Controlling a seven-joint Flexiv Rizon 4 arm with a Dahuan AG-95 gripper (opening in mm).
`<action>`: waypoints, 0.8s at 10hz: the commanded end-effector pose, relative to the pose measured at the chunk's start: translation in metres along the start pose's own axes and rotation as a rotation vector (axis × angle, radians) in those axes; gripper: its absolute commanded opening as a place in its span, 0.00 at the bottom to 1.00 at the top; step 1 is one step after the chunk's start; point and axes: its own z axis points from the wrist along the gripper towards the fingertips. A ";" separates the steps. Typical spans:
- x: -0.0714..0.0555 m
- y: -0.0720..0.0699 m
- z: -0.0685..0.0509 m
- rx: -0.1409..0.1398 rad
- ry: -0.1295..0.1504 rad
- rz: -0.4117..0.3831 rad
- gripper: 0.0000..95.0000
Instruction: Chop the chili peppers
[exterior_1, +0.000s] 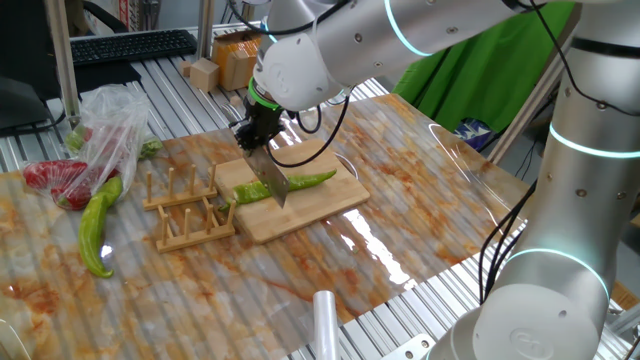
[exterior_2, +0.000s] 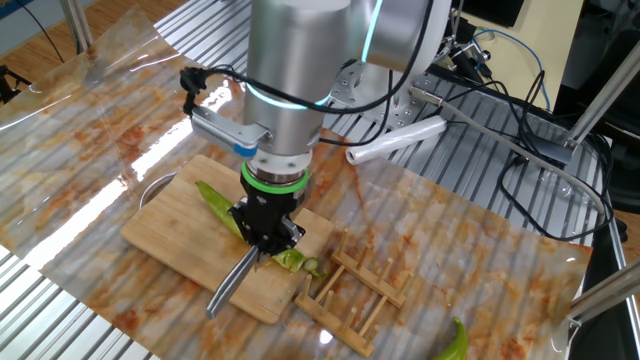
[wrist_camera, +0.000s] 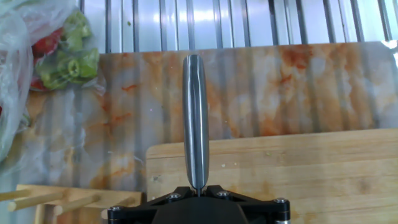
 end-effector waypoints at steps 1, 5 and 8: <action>0.002 0.003 0.018 0.014 -0.006 -0.007 0.00; 0.006 0.007 0.063 0.026 -0.040 -0.003 0.00; 0.001 0.007 0.047 0.035 -0.019 -0.001 0.00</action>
